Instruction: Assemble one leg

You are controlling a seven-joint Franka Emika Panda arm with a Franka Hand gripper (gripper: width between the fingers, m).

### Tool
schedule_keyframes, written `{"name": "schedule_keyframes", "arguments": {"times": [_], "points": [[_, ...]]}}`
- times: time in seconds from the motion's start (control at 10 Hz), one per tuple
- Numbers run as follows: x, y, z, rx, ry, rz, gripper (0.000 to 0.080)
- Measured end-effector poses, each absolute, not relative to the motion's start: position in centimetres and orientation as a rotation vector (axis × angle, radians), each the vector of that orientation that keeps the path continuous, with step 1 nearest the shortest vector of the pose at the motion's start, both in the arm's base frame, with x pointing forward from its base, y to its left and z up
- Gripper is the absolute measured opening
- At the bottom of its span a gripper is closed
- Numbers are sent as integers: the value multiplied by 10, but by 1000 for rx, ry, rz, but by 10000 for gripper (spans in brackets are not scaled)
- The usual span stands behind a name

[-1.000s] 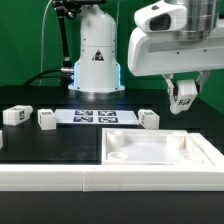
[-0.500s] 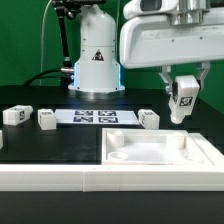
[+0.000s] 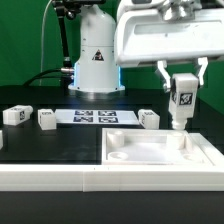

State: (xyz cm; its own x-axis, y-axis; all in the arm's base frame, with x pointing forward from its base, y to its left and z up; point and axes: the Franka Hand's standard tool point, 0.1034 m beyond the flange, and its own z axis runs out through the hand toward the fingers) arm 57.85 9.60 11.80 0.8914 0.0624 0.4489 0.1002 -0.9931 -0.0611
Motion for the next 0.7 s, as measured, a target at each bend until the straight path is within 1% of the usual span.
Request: {"name": "schedule_keyframes", "arguments": {"times": [0.1,0.2,0.3,0.5,0.6,0.7], "points": [[585,94,117,-2983,-139,-675,291],[598,93,120,-2979,-143,-690,291],[609,91,119,-2975,-134,-703,291],[631,94,111,-2966,-125,-717,291],[638,95,106,-2962,-121,-721,291],[639,100,101,-2960,-115,-713,291]]}}
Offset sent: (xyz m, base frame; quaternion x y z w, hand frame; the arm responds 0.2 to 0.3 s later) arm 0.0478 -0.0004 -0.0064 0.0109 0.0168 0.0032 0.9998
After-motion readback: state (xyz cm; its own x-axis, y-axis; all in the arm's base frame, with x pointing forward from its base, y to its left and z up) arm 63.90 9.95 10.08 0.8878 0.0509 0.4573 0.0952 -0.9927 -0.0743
